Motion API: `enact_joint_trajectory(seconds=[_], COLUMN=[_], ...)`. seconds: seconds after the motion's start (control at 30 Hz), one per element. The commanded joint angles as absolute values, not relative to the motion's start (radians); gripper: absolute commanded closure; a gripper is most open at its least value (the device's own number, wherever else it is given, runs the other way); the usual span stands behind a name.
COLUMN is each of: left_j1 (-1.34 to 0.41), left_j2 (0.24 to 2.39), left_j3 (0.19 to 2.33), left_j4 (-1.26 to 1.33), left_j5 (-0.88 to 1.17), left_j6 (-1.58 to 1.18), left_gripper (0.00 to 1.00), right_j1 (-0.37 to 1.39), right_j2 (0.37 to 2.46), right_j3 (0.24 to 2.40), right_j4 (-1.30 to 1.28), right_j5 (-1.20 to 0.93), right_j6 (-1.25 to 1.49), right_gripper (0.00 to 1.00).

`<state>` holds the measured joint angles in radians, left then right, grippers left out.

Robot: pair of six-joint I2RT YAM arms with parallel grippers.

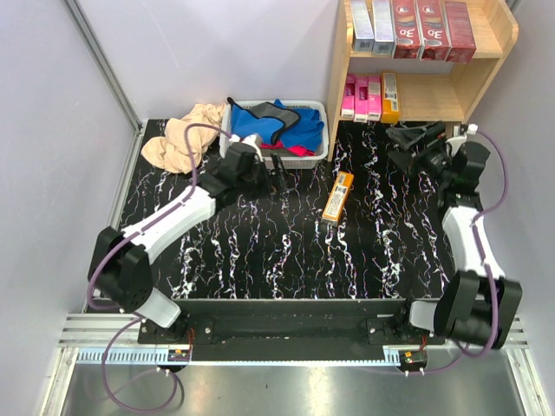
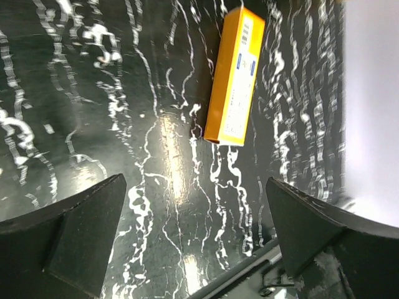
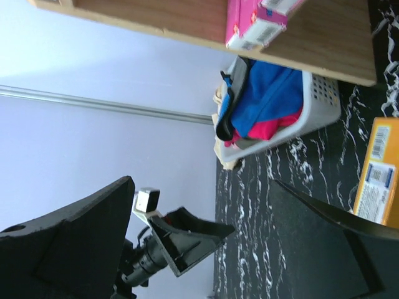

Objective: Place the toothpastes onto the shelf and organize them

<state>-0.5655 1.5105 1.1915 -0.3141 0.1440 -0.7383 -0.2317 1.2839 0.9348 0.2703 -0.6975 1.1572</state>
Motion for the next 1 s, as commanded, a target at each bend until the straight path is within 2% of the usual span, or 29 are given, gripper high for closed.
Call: enact_joint_trajectory(seconds=[0.0, 0.23, 0.47, 0.67, 0.97], left_j1=[-0.652, -0.739, -0.804, -0.836, -0.854], left_j2=[1.606, 1.771, 1.923, 2.049, 2.222], left_j3=[1.334, 1.46, 1.639, 1.773, 1.956], left_j4=[-0.359, -0.374, -0.41, -0.446, -0.492], left_j5=[0.005, -0.067, -0.106, -0.124, -0.118], left_j6=[-0.667, -0.641, -0.583, -0.555, -0.522], left_gripper=[0.01, 0.01, 0.01, 0.01, 0.01], right_j1=[-0.235, -0.235, -0.235, -0.235, -0.235], right_j2=[1.148, 0.967, 0.787, 0.715, 0.712], right_j3=[0.871, 0.682, 0.578, 0.561, 0.542], right_j4=[0.121, -0.026, -0.231, -0.336, -0.367], right_j5=[-0.667, -0.664, -0.643, -0.62, -0.621], right_j6=[1.037, 0.974, 0.893, 0.845, 0.819], right_gripper=[0.0, 0.0, 0.0, 0.0, 0.0])
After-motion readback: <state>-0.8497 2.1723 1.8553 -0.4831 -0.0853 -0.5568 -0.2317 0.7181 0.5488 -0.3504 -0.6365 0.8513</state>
